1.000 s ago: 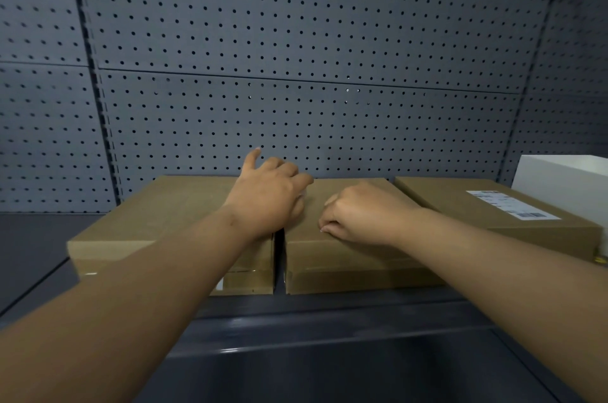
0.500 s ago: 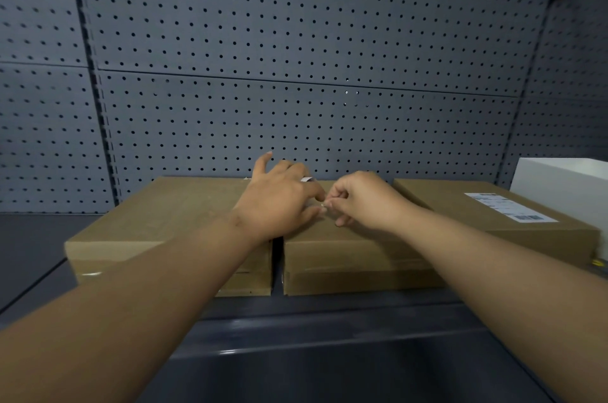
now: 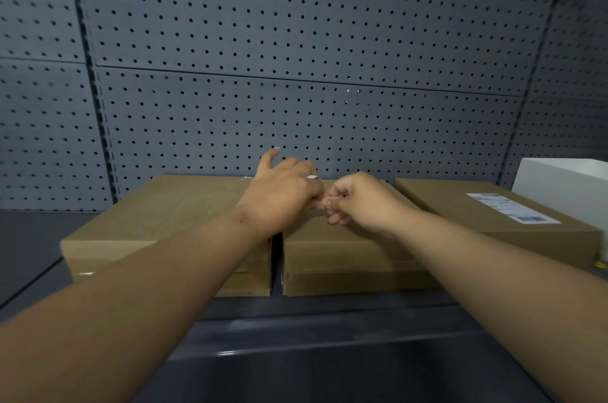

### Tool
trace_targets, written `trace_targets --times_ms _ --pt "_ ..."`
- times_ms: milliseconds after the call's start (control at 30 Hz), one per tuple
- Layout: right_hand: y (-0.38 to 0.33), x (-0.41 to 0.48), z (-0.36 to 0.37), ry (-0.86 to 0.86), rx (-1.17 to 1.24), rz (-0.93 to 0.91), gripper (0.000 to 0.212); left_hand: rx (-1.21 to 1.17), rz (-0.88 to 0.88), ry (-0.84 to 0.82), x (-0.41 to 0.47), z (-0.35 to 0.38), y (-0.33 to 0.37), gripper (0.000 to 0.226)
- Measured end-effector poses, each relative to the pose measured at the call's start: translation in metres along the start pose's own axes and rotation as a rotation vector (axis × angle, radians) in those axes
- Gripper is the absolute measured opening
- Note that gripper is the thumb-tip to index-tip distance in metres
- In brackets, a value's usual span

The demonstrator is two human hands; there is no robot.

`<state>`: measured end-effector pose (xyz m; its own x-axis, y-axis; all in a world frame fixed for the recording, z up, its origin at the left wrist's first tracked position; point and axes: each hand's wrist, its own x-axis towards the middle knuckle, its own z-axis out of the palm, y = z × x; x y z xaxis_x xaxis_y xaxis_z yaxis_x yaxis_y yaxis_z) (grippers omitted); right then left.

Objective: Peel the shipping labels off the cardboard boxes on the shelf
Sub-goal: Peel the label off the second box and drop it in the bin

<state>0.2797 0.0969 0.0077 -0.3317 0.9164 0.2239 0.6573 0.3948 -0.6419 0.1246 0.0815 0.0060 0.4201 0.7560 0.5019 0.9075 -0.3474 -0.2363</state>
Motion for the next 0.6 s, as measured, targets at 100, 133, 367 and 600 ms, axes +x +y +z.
trace_targets --times_ms 100,133,367,600 --pt "-0.001 0.001 0.001 -0.021 0.050 0.012 0.017 -0.030 0.032 0.042 0.001 0.004 -0.004 0.023" --pt "-0.002 0.001 0.000 -0.034 0.092 0.016 0.020 -0.043 0.050 0.055 0.001 0.004 -0.006 0.022" --pt "-0.001 -0.007 -0.008 -0.072 -0.470 -0.052 0.018 -0.046 0.027 0.030 -0.003 0.007 -0.018 0.026" --pt "0.010 0.002 -0.007 -0.059 -0.526 0.055 0.020 0.046 0.020 0.020 0.000 0.015 -0.014 0.021"
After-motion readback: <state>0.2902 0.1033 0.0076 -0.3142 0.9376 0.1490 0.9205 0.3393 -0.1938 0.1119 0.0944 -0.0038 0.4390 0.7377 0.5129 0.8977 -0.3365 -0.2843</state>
